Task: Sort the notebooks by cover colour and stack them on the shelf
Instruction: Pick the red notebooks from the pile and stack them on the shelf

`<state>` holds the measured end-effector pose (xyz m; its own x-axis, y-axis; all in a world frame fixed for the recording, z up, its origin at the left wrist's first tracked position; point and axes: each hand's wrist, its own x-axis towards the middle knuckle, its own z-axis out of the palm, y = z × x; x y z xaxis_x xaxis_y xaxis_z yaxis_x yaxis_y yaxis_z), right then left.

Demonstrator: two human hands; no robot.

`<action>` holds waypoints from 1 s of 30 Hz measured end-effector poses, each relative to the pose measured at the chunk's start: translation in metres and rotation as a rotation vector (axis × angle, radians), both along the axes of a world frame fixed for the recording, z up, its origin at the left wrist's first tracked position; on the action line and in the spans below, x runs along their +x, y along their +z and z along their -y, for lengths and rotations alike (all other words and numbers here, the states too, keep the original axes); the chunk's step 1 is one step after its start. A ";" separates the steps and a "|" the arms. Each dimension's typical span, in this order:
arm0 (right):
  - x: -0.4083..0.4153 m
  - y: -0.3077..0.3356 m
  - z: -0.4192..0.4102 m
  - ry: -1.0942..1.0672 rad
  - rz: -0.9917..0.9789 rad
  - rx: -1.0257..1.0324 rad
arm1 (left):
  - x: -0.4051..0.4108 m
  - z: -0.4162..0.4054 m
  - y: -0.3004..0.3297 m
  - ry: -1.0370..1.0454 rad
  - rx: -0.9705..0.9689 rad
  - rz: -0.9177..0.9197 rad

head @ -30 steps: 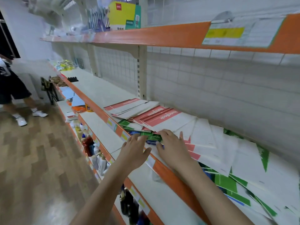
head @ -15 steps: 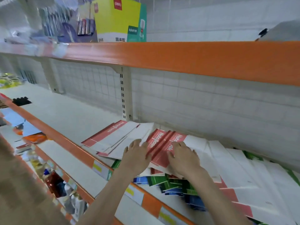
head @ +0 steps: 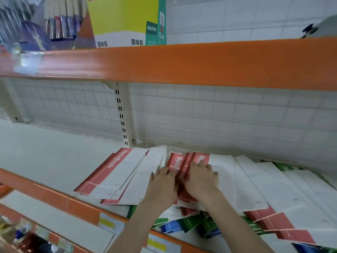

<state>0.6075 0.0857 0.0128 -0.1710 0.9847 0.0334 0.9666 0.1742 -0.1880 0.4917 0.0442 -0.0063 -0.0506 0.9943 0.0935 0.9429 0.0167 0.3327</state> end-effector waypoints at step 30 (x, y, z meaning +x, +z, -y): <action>0.006 0.022 -0.008 -0.021 -0.298 0.082 | 0.014 -0.032 0.019 -0.148 -0.043 0.920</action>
<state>0.6135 0.0939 0.0353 -0.1210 0.9799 0.1587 0.8744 0.1809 -0.4501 0.5059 0.0758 0.0126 0.0414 0.9982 0.0424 0.3019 -0.0530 0.9519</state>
